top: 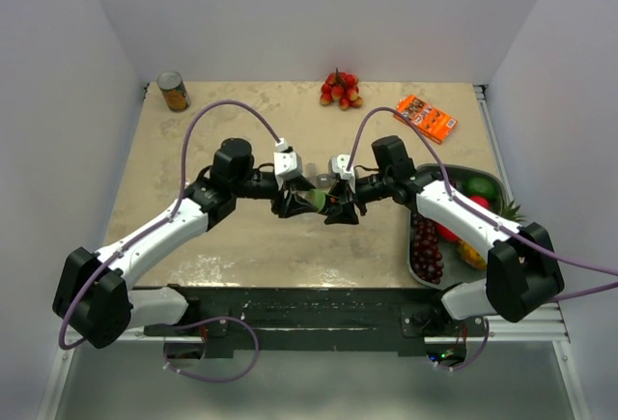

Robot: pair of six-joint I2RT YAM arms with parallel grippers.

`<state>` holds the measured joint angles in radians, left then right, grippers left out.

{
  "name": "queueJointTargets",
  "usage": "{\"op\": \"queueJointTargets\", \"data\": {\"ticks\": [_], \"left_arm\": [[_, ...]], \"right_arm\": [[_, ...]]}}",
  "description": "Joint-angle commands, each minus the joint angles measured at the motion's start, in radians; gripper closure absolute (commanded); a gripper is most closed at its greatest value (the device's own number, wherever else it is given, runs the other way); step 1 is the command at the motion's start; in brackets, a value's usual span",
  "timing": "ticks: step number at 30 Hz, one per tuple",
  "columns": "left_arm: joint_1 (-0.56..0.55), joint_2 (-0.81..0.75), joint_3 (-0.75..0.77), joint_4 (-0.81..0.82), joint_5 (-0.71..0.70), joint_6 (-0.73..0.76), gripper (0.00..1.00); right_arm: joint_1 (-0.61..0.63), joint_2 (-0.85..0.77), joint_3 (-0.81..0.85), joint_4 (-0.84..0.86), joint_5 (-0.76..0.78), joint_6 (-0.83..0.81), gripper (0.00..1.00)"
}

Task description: Sort the pills into containers

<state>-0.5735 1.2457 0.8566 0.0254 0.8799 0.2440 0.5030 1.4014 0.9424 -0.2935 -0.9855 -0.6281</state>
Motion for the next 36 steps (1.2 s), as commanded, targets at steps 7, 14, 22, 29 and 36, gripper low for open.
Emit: {"op": "queueJointTargets", "data": {"ticks": [7,14,22,29,36], "left_arm": [[-0.026,0.002,-0.028,0.046,-0.147,-1.289,1.0],[-0.042,-0.072,-0.001,0.036,-0.239,-1.359,0.61],[0.01,-0.084,-0.016,0.03,-0.15,-1.177,0.1],[0.073,-0.189,0.03,-0.243,-0.249,-0.638,0.03],[0.073,-0.371,-0.12,-0.042,-0.162,-0.293,0.01]], "right_arm": [[0.0,-0.001,0.013,0.056,0.031,0.019,1.0],[-0.001,-0.007,0.015,0.054,0.039,0.021,1.0],[-0.001,-0.009,0.015,0.051,0.033,0.016,1.0],[-0.001,-0.015,0.015,0.037,0.024,-0.001,1.0],[-0.001,-0.016,0.015,0.017,-0.013,-0.035,1.0]]}}
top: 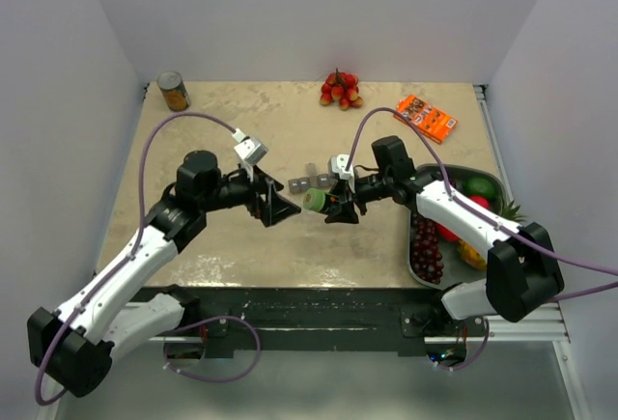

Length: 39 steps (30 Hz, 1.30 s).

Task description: Sort the pills into containers

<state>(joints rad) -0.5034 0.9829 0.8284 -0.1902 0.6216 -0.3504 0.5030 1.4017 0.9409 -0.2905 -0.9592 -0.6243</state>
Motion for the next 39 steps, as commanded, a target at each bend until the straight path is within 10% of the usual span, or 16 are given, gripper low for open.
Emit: {"op": "queueJointTargets", "data": {"ticks": [1,9,29,32,39], "left_arm": [[-0.001,-0.134,-0.132,0.261,0.168,0.335,0.01],[-0.032,-0.058,-0.218,0.47,0.205,0.691,0.01],[-0.067,0.212,-0.071,0.436,0.267,0.729,0.24],[-0.069,0.224,-0.061,0.433,0.274,0.717,0.33],[-0.069,0.223,-0.04,0.449,0.253,0.509,1.0]], "right_arm": [[-0.001,-0.017,0.015,0.013,-0.045,-0.041,1.0],[-0.001,-0.014,0.012,0.005,-0.062,-0.054,1.0],[-0.001,-0.009,0.012,0.005,-0.067,-0.055,1.0],[-0.001,-0.007,0.012,0.005,-0.065,-0.054,1.0],[0.0,-0.006,0.012,0.007,-0.052,-0.055,1.0]]}}
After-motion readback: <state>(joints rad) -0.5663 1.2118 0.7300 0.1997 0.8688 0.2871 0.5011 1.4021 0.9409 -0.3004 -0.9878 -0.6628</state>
